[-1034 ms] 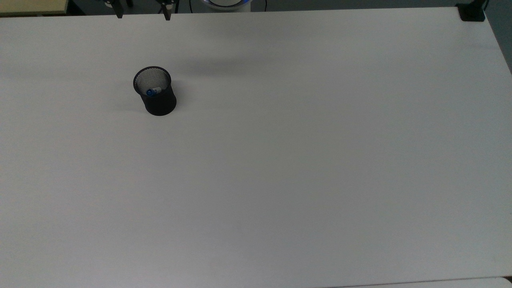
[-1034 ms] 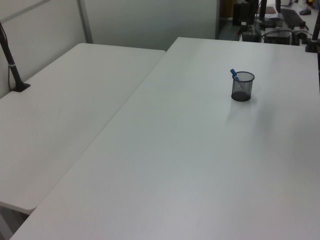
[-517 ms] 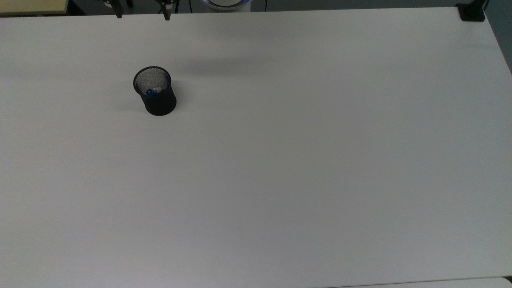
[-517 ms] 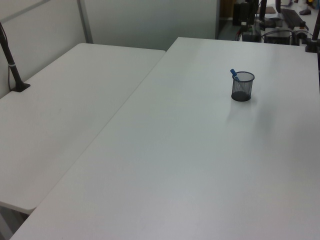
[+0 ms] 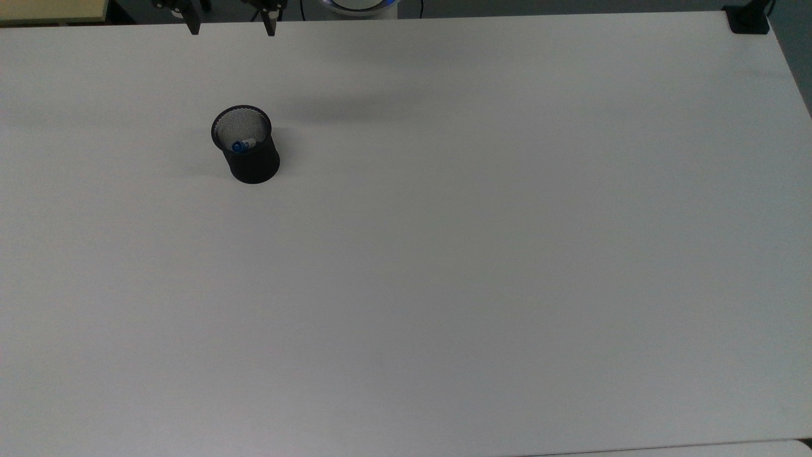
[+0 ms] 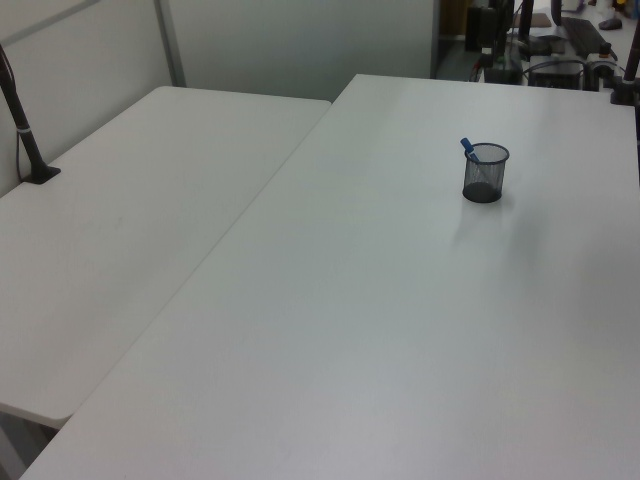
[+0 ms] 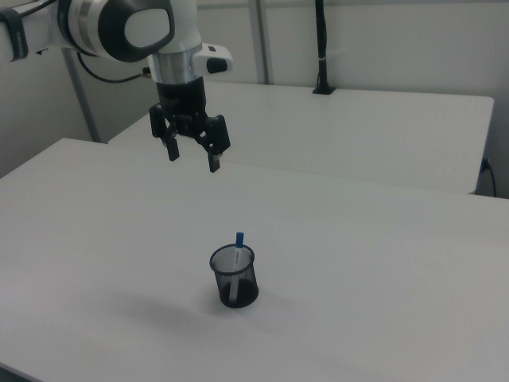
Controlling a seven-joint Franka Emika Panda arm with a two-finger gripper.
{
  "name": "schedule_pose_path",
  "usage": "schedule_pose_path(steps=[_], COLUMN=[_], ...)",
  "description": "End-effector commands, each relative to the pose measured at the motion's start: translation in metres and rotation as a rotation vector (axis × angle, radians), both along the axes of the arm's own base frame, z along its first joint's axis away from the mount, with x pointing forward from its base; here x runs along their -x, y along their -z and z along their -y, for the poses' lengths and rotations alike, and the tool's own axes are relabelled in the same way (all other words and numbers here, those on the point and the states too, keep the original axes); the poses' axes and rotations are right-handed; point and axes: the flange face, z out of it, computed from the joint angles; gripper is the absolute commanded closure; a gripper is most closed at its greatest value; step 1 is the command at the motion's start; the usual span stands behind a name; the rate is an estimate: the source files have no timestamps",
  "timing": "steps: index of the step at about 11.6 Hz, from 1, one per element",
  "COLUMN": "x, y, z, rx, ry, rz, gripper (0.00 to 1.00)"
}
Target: Remove the marker
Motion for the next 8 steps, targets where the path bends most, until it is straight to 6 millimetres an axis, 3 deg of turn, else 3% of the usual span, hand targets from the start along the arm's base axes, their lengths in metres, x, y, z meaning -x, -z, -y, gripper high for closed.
schedule_pose_path(steps=[1,4,8], x=[-0.012,-0.014,-0.041], y=[0.019,0.021,0.09], z=[-0.007,-0.013,-0.003], rx=[-0.014,-0.016,0.004], ry=[-0.041,-0.052,-0.099], rz=[-0.034,-0.03,-0.118], gripper=[0.0,0.0,0.14])
